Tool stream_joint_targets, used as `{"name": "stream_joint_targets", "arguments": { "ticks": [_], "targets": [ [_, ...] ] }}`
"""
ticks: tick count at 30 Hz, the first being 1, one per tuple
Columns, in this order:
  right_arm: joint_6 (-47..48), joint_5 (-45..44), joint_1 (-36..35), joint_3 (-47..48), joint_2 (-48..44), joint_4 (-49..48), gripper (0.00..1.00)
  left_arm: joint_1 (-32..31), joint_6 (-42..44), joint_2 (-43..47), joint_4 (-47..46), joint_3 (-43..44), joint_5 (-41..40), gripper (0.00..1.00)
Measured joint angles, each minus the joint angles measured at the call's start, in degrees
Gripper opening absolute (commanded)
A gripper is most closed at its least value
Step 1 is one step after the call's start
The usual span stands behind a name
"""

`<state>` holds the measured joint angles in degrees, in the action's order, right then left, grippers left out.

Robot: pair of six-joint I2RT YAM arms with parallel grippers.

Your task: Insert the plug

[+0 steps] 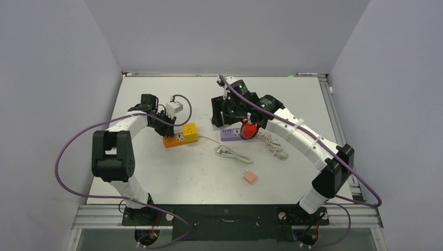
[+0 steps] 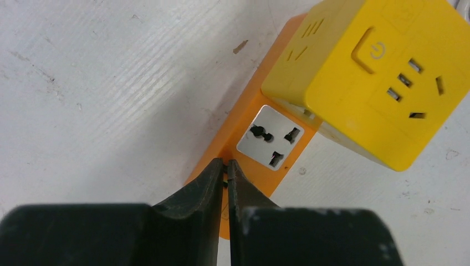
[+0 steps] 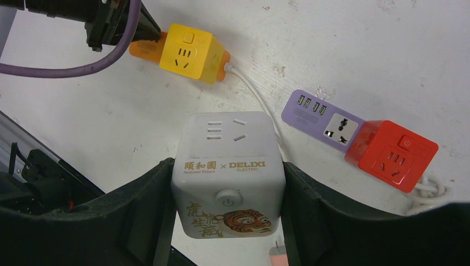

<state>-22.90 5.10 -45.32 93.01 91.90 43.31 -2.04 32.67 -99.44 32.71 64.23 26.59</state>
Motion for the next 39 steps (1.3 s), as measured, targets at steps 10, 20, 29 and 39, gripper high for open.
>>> {"name": "stream_joint_targets", "arguments": {
  "ticks": [10,20,29,39],
  "targets": [
    [2.29,5.40,2.99,5.99,6.56,3.06,0.05,0.31,2.97,0.44,0.96,-1.53,4.26,0.00],
    [4.44,10.03,3.72,7.80,9.38,5.11,0.05,-0.48,10.75,1.88,11.76,-4.07,11.80,0.00],
    [9.38,16.09,3.72,14.64,15.37,9.90,0.05,0.09,14.73,2.08,23.21,-4.24,14.29,0.31],
    [15.61,21.16,2.43,26.82,25.18,14.80,0.05,12.98,13.38,6.58,30.45,8.55,24.44,0.57]
  ]
}}
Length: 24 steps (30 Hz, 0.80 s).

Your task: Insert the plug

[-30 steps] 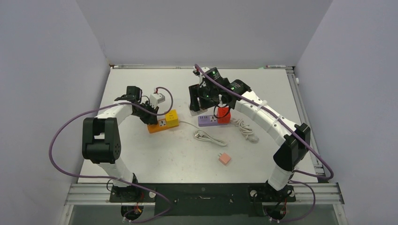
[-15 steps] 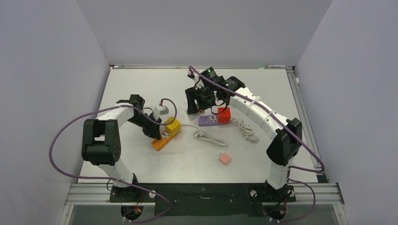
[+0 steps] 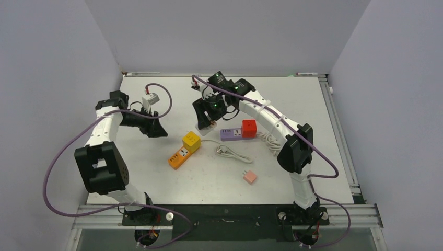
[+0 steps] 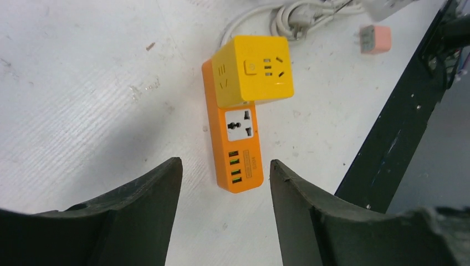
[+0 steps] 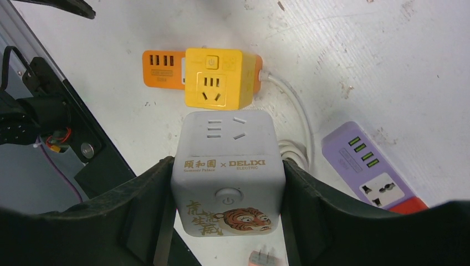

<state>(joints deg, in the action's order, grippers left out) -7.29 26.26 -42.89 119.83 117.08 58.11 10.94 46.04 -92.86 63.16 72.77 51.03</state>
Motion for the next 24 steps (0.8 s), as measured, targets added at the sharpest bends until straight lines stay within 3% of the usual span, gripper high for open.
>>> {"name": "stream_joint_targets", "arguments": {
  "ticks": [2,3,4,10,14,18,21,24],
  "targets": [
    [1.49,0.13,-0.96,2.25,1.70,0.98,0.05,1.51,-1.05,0.81,0.52,1.16,2.49,0.62],
    [2.14,0.13,-1.51,2.89,2.23,1.22,0.05,1.97,-1.57,1.01,0.94,1.42,3.56,0.77],
    [2.69,0.15,-2.08,3.26,2.51,1.49,0.05,2.23,-1.84,1.05,1.49,1.62,4.57,1.00],
    [1.88,3.80,-4.22,-0.87,1.05,-1.97,0.05,1.97,4.37,4.31,5.64,0.72,11.30,0.96],
    [-1.66,7.76,-4.00,-5.01,-0.42,-5.38,0.05,1.62,12.44,15.74,4.44,-5.99,15.13,0.96],
    [-5.86,10.88,-3.91,-5.73,-0.76,-9.68,0.05,-0.70,19.85,28.11,2.84,-9.86,15.72,0.96],
    [-9.38,12.20,-3.93,-7.96,-2.64,-13.64,0.05,-2.36,27.61,31.08,4.59,-9.42,15.63,0.96],
    [-12.85,13.25,-4.35,-10.01,-5.25,-17.03,0.05,-3.74,30.05,31.74,3.43,-9.75,14.58,0.96]
  ]
}}
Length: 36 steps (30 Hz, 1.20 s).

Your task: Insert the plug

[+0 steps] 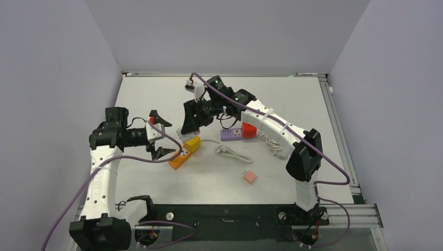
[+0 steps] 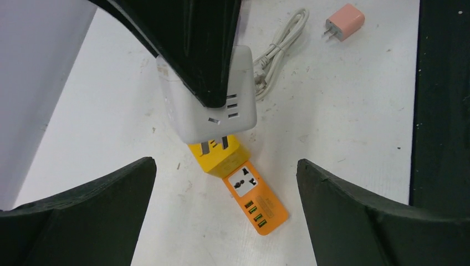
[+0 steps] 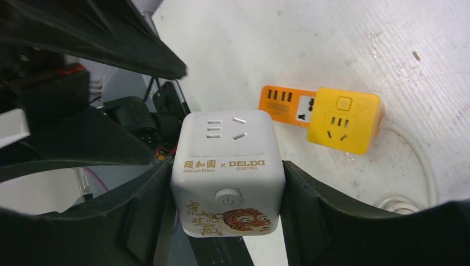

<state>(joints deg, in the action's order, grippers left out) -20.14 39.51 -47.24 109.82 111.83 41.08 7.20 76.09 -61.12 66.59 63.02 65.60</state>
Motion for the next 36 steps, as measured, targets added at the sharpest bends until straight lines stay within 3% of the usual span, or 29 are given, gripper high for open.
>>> {"name": "stream_joint_targets", "arguments": {
  "ticks": [4,10,14,15,17,20,22,30,36],
  "targets": [
    [-3.96,0.66,-1.11,-2.69,-3.65,-5.07,0.05,-3.85,-4.83,5.07,-8.15,-3.43,-2.89,0.96],
    [-7.78,0.81,-2.75,-4.76,-6.86,-9.31,0.05,-10.71,-21.51,14.69,-27.89,-11.76,-8.63,0.96],
    [-9.57,0.81,-3.28,-7.15,-7.93,-11.43,0.05,-14.67,-28.55,16.09,-34.91,-13.07,-12.94,0.98],
    [-9.97,0.79,-3.37,-7.56,-7.96,-11.76,0.05,-15.37,-29.79,16.13,-36.13,-13.07,-13.68,0.94],
    [-10.75,0.74,-3.39,-8.24,-7.96,-12.33,0.10,-16.17,-32.13,16.48,-38.05,-13.20,-14.91,0.76],
    [-11.89,0.24,-3.39,-9.09,-8.00,-13.75,0.21,-16.94,-34.45,17.18,-39.08,-13.53,-16.61,0.38],
    [-13.11,-0.70,-3.34,-9.64,-8.20,-15.17,0.39,-17.73,-35.19,17.46,-39.04,-13.81,-17.77,0.16],
    [-15.52,-4.28,-3.91,-16.22,-11.65,-20.59,0.64,-18.80,-38.45,19.82,-42.18,-16.79,-19.37,0.08],
    [-18.80,-10.10,-5.68,-23.58,-16.48,-24.57,0.65,-18.47,-42.05,19.80,-43.39,-17.09,-22.97,0.07]
  ]
}}
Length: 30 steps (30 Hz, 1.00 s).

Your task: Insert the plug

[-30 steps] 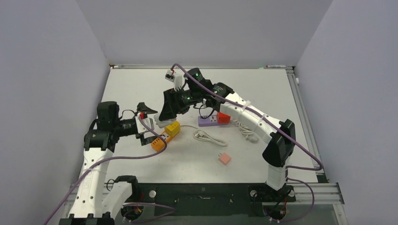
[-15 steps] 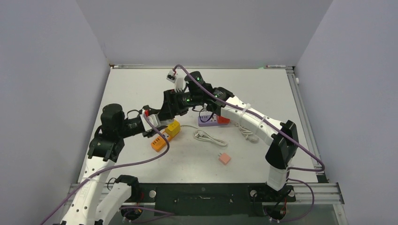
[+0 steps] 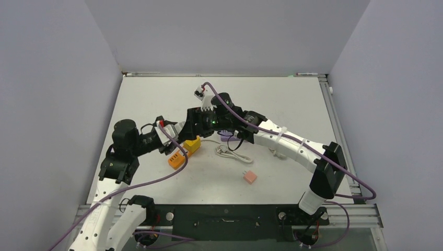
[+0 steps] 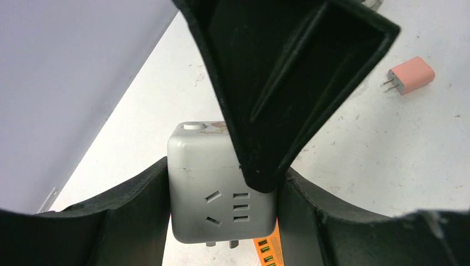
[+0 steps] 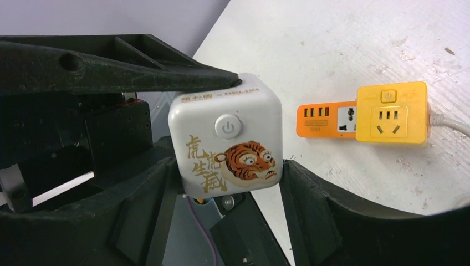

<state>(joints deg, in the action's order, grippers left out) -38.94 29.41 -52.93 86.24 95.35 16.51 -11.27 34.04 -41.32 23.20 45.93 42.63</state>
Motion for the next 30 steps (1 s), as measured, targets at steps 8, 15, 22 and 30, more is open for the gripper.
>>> {"name": "stream_joint_targets", "arguments": {
  "ticks": [8,15,22,30],
  "targets": [
    [-2.47,-5.05,-1.16,-3.10,-1.42,-3.74,0.61,0.02,-3.10,0.02,-0.61,-0.09,-2.16,0.06],
    [-4.28,-4.98,-1.09,-3.15,-1.29,-5.25,0.63,-0.24,-5.33,0.87,-2.08,-0.61,-3.17,0.06],
    [-5.53,-4.72,-0.76,-3.15,-0.63,-7.15,0.59,-0.33,-6.88,1.03,-2.97,-0.63,-4.70,0.06],
    [-6.73,-3.23,-0.63,-3.34,0.79,-9.66,0.65,-0.46,-10.19,1.75,-3.89,-1.55,-5.60,0.05]
  ]
}}
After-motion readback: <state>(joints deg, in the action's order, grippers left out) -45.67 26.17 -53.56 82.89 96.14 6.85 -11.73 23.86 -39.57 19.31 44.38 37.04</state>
